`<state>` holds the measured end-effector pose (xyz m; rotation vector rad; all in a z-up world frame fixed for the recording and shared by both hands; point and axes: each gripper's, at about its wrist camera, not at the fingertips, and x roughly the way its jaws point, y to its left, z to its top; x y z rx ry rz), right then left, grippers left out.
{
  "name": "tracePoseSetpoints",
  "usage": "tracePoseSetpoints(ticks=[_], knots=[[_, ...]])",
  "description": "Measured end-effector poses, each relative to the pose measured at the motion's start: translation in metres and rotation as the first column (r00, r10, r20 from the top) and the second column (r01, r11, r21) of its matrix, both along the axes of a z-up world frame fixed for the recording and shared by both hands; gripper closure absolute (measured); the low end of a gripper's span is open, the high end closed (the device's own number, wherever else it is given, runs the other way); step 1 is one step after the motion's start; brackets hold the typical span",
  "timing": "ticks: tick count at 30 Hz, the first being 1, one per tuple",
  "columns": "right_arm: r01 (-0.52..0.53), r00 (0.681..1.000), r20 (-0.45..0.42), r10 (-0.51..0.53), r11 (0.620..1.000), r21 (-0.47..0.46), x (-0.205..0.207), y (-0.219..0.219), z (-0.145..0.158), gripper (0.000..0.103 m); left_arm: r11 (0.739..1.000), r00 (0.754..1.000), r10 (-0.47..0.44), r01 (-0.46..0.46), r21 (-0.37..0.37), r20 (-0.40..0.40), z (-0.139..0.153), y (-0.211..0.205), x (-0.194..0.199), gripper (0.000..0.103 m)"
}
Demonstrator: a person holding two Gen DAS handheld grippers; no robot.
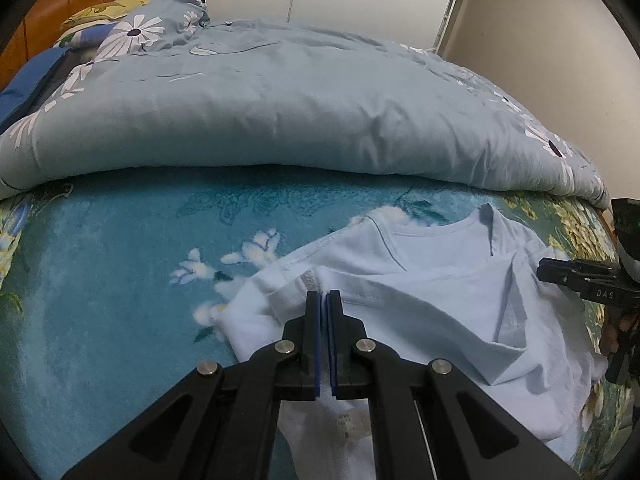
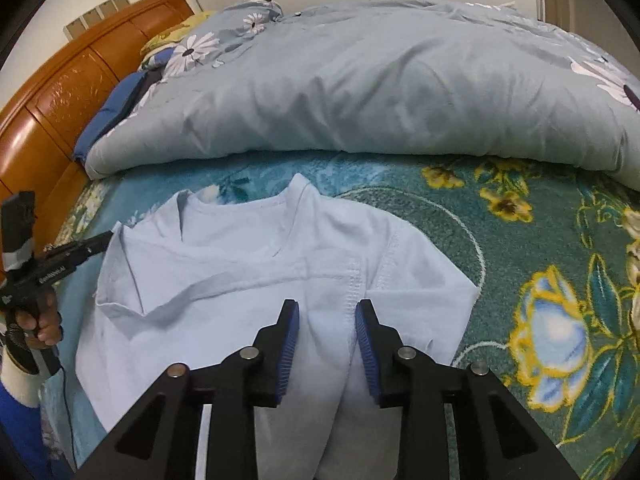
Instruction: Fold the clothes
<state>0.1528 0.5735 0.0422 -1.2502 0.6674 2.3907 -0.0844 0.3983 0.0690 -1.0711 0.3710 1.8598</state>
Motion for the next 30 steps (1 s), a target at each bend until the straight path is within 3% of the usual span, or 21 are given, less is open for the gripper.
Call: tracePoseSetpoints(ticks=[1, 2, 7, 10, 14, 17, 22, 25, 29, 30], knots=[[0.009, 1.0, -0.002, -0.009, 1.0, 0.001, 0.0, -0.001, 0.001, 0.095, 1.0, 1.0, 0.004, -0.004, 0.003, -0.007, 0.002, 0.0, 0.002, 0.1], [0.014, 1.0, -0.006, -0.014, 1.0, 0.003, 0.0, -0.002, 0.003, 0.1, 1.0, 1.0, 0.004, -0.004, 0.01, -0.014, 0.005, -0.001, 0.004, 0.1], [0.057, 0.995, -0.083, -0.05, 0.994, 0.089, 0.012, 0.005, 0.038, 0.1, 0.999, 0.997, -0.01, 0.014, 0.046, -0.078, 0.027, -0.003, 0.01, 0.1], [0.116, 0.988, -0.117, -0.106, 0.989, 0.087, 0.016, 0.025, 0.052, 0.101, 0.999, 0.996, 0.007, -0.003, 0.044, -0.089, 0.029, 0.006, 0.001, 0.1], [0.142, 0.989, -0.055, -0.137, 0.983, 0.112, 0.003, 0.039, 0.039, 0.101, 0.997, 0.995, 0.071, -0.072, -0.013, -0.073, 0.012, 0.02, -0.022, 0.1], [0.154, 0.988, -0.012, -0.154, 0.985, 0.079, -0.006, 0.048, 0.019, 0.101, 0.994, 0.994, 0.098, -0.1, -0.054, -0.04, -0.008, 0.026, -0.034, 0.1], [0.166, 0.985, 0.04, -0.169, 0.985, 0.053, -0.013, 0.057, -0.005, 0.1, 0.988, 0.993, 0.095, -0.102, -0.114, -0.063, -0.025, 0.033, -0.033, 0.1], [0.166, 0.985, 0.046, -0.168, 0.985, 0.041, -0.012, 0.058, -0.009, 0.1, 0.988, 0.993, 0.108, -0.112, -0.103, -0.04, -0.026, 0.03, -0.033, 0.097], [0.139, 0.99, 0.005, -0.139, 0.988, 0.075, -0.002, 0.048, 0.009, 0.097, 0.992, 0.993, 0.12, -0.119, -0.049, 0.007, -0.014, 0.01, -0.027, 0.097], [0.141, 0.99, -0.025, -0.139, 0.987, 0.079, 0.006, 0.044, 0.015, 0.091, 0.99, 0.99, 0.139, -0.138, -0.026, 0.021, -0.009, -0.001, -0.026, 0.097]])
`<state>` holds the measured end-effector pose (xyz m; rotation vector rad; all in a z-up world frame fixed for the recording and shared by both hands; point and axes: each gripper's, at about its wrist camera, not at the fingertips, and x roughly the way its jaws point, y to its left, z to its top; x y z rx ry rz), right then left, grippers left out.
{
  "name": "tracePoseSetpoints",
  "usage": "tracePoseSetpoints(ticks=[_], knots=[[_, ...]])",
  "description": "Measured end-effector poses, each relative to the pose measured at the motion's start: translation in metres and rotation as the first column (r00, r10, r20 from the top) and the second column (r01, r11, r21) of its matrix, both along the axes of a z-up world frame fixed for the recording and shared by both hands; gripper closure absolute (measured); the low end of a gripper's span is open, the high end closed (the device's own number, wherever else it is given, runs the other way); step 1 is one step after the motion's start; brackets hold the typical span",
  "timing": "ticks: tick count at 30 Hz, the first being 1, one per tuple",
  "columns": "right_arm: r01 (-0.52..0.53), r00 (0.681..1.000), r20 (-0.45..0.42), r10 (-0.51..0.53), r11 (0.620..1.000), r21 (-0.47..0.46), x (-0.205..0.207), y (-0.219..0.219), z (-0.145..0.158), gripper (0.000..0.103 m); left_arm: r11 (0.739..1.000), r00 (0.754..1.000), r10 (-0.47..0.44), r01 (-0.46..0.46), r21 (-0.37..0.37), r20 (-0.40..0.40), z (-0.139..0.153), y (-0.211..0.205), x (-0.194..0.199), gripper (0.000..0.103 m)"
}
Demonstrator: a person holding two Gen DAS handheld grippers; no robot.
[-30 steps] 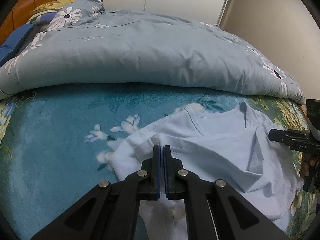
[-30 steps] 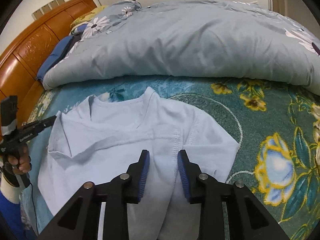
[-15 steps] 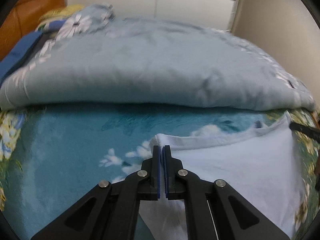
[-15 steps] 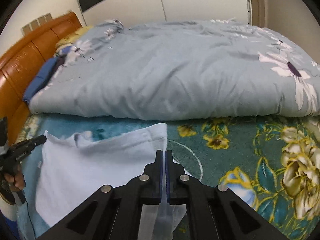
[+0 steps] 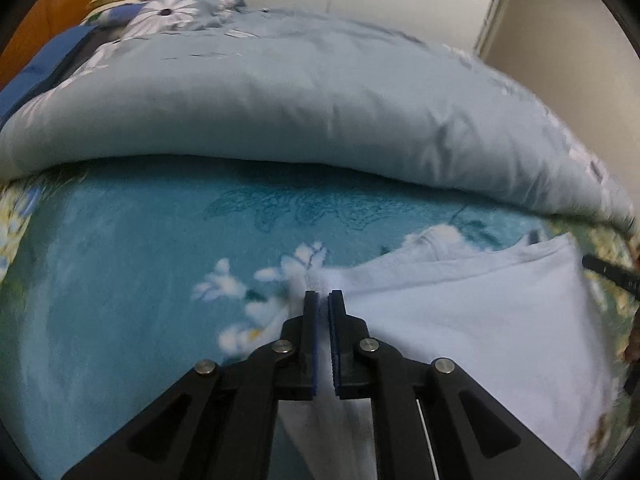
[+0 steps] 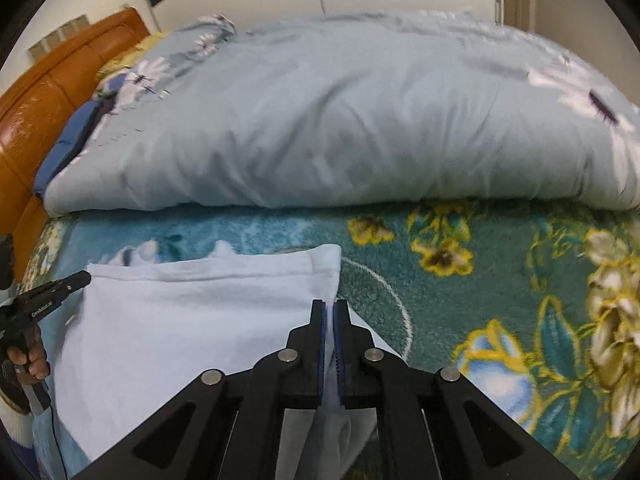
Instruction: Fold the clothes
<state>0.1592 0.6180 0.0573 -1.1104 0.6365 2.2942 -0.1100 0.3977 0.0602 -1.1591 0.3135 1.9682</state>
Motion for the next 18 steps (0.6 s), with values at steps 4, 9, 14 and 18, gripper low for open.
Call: tracePoseSetpoints(ticks=[4, 9, 14, 18], knots=[[0.005, 0.99, -0.138, -0.012, 0.998, -0.055, 0.058, -0.023, 0.011, 0.056, 0.996, 0.998, 0.052, -0.054, 0.077, 0.031, 0.017, -0.062, 0.025, 0.073], [-0.098, 0.968, -0.251, 0.021, 0.95, -0.296, 0.13, -0.069, -0.018, 0.054, 0.992, 0.995, 0.038, -0.048, 0.114, 0.092, 0.004, -0.127, 0.073, 0.062], [-0.084, 0.976, -0.215, 0.019, 0.951, -0.296, 0.152, -0.095, -0.039, 0.054, 0.996, 0.996, 0.017, -0.025, 0.086, 0.088, -0.022, -0.143, 0.11, 0.061], [-0.044, 0.975, -0.219, -0.022, 0.955, -0.292, 0.147, -0.099, -0.034, 0.055, 0.992, 0.99, 0.061, -0.074, 0.103, 0.13, -0.029, -0.143, 0.109, 0.06]])
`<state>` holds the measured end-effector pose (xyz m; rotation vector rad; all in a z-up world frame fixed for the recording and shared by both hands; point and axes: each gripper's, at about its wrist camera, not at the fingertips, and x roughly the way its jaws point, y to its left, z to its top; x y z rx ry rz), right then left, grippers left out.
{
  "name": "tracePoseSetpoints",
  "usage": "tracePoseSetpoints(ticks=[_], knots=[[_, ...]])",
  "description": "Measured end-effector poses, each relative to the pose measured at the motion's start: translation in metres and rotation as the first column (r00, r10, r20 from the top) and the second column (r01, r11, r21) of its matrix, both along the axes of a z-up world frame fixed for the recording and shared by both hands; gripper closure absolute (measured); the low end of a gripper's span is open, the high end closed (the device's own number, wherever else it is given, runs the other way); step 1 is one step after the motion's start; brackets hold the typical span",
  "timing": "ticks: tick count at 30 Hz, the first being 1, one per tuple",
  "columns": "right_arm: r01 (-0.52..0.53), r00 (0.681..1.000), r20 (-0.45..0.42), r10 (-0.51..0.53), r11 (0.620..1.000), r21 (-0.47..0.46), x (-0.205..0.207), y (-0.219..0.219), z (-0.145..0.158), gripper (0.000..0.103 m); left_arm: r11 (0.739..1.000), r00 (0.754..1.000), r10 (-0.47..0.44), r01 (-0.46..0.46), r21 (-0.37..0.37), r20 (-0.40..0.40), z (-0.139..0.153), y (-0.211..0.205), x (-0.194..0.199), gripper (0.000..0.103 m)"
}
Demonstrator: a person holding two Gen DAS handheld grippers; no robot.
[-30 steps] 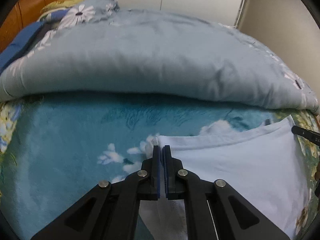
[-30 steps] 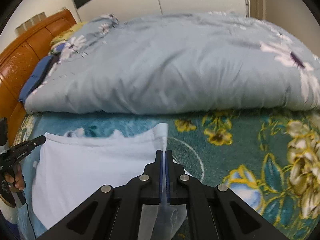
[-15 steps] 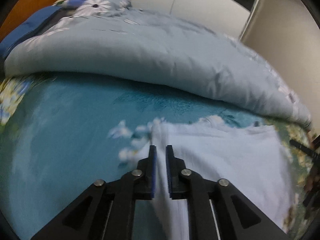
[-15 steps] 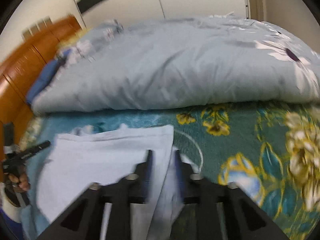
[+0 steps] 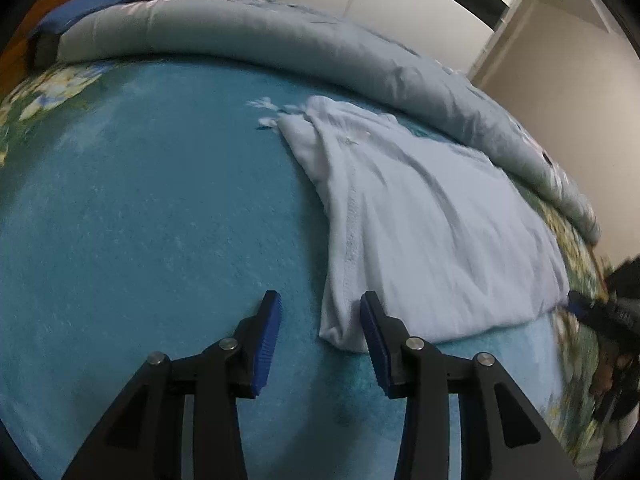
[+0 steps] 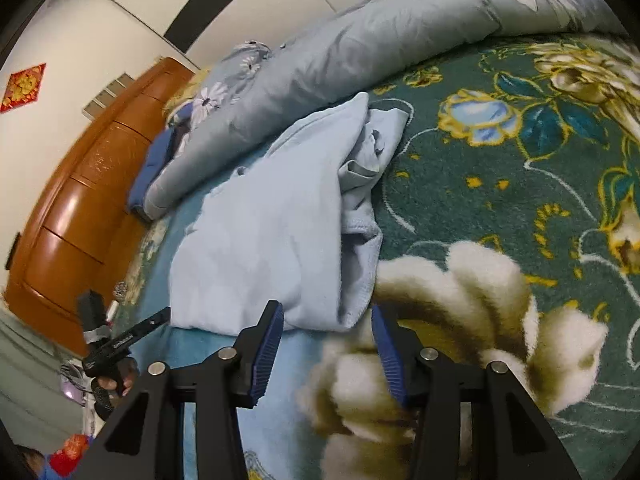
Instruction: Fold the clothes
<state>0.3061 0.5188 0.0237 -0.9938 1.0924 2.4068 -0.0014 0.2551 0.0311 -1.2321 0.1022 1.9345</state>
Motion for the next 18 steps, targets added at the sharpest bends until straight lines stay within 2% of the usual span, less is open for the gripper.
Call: tracePoseSetpoints(ticks=[2, 3, 4, 5, 6, 9, 12, 15, 16, 18], knots=[[0.007, 1.0, 0.008, -0.007, 1.0, -0.008, -0.005, 0.0, 0.0, 0.072, 0.999, 0.999, 0.03, -0.03, 0.012, 0.041, 0.002, 0.002, -0.005, 0.06], [0.015, 1.0, 0.005, -0.015, 1.0, -0.026, -0.006, 0.002, -0.002, 0.089, 0.999, 0.997, 0.04, -0.042, 0.022, 0.06, 0.003, 0.003, -0.008, 0.061], [0.03, 1.0, -0.002, -0.03, 0.998, -0.051, -0.005, 0.004, -0.003, 0.094, 0.998, 0.996, 0.045, -0.048, 0.035, 0.077, 0.003, 0.004, -0.008, 0.063], [0.04, 0.999, -0.009, -0.041, 0.997, -0.066, -0.003, 0.005, -0.003, 0.094, 0.997, 0.994, 0.049, -0.053, 0.048, 0.093, 0.003, 0.005, -0.008, 0.094], [0.049, 0.999, -0.013, -0.05, 0.997, -0.067, 0.001, 0.005, -0.001, 0.095, 0.997, 0.993, 0.053, -0.06, 0.058, 0.106, 0.003, 0.005, -0.008, 0.099], [0.086, 0.996, -0.015, -0.086, 0.996, -0.017, 0.012, 0.005, 0.009, 0.096, 0.996, 0.994, 0.081, -0.084, 0.044, 0.074, 0.006, 0.004, -0.004, 0.1], [0.107, 0.994, -0.026, -0.109, 0.992, -0.059, 0.022, 0.01, 0.004, 0.096, 0.993, 0.984, 0.105, -0.113, 0.046, 0.147, -0.006, -0.002, -0.009, 0.099], [0.119, 0.992, -0.029, -0.123, 0.987, -0.106, 0.028, 0.013, -0.007, 0.095, 0.986, 0.973, 0.116, -0.137, 0.092, 0.2, -0.011, -0.008, -0.011, 0.096], [0.123, 0.991, -0.029, -0.128, 0.985, -0.122, 0.03, 0.014, -0.011, 0.092, 0.986, 0.971, 0.111, -0.135, 0.1, 0.214, -0.01, -0.01, -0.01, 0.093], [0.13, 0.989, -0.051, -0.137, 0.984, -0.125, 0.037, 0.013, -0.009, 0.092, 0.985, 0.971, 0.104, -0.13, 0.109, 0.214, -0.004, -0.018, -0.004, 0.079]])
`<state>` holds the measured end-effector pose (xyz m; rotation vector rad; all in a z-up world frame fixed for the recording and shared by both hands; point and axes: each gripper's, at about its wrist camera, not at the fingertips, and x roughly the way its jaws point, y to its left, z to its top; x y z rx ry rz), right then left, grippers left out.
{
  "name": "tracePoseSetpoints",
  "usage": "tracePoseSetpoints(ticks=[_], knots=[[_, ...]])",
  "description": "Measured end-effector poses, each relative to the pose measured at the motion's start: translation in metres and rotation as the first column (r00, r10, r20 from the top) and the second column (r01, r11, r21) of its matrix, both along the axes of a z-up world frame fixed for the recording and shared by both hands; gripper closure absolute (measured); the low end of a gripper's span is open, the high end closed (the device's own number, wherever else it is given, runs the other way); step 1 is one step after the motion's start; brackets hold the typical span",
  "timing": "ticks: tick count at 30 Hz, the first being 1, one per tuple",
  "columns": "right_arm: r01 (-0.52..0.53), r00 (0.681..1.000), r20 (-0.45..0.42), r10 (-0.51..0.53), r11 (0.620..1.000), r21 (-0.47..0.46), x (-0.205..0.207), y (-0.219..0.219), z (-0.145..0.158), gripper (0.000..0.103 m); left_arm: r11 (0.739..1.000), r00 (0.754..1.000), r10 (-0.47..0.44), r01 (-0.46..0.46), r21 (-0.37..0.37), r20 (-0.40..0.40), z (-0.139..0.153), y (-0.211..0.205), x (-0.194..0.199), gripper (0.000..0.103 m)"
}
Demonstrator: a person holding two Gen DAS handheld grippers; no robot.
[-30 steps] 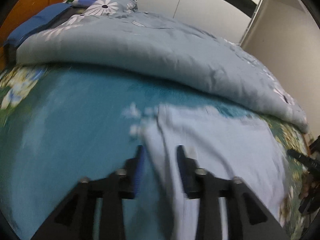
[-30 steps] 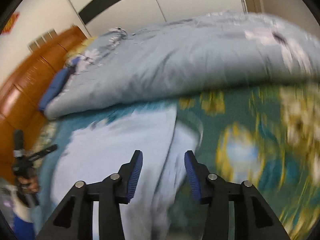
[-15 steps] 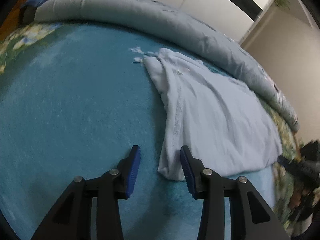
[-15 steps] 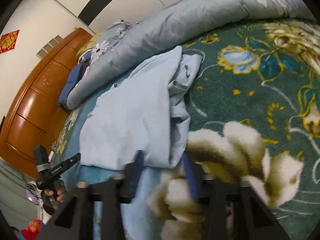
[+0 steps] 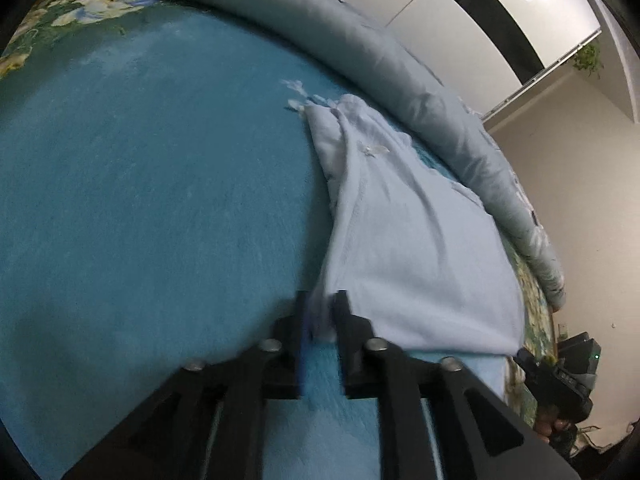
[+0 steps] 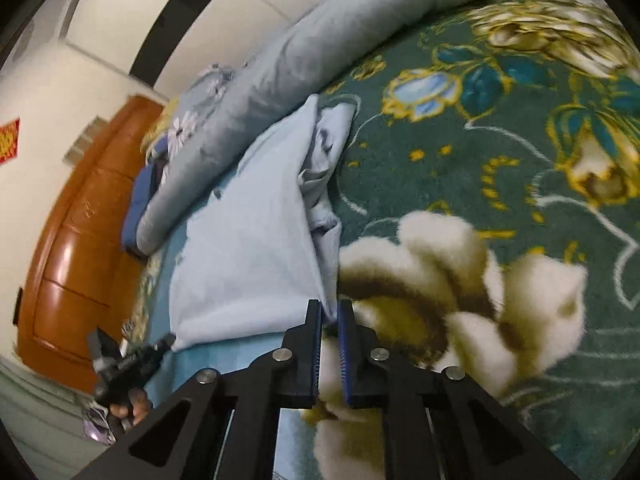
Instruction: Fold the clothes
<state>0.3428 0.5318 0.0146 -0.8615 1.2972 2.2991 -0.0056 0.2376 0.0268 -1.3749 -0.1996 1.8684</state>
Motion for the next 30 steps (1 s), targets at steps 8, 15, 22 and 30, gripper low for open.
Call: tracePoseSetpoints(ticks=[8, 15, 22, 30], knots=[[0.047, 0.996, -0.071, -0.051, 0.997, -0.055, -0.001, -0.003, -0.005, 0.047, 0.999, 0.999, 0.038, -0.039, 0.025, 0.027, -0.003, 0.01, 0.01, 0.046], [0.073, 0.991, -0.11, -0.081, 0.994, -0.075, -0.019, 0.001, -0.006, 0.05, 0.995, 0.996, 0.085, -0.087, 0.048, 0.033, -0.006, 0.026, 0.009, 0.05], [0.09, 0.993, -0.069, -0.095, 0.993, -0.08, -0.031, 0.001, -0.009, 0.096, 0.981, 0.978, 0.188, -0.192, 0.028, 0.092, -0.006, 0.02, 0.006, 0.096], [0.043, 0.993, -0.106, -0.044, 0.999, -0.012, 0.007, -0.028, 0.023, 0.097, 0.994, 0.994, 0.104, -0.104, 0.012, 0.037, 0.021, -0.012, 0.045, 0.096]])
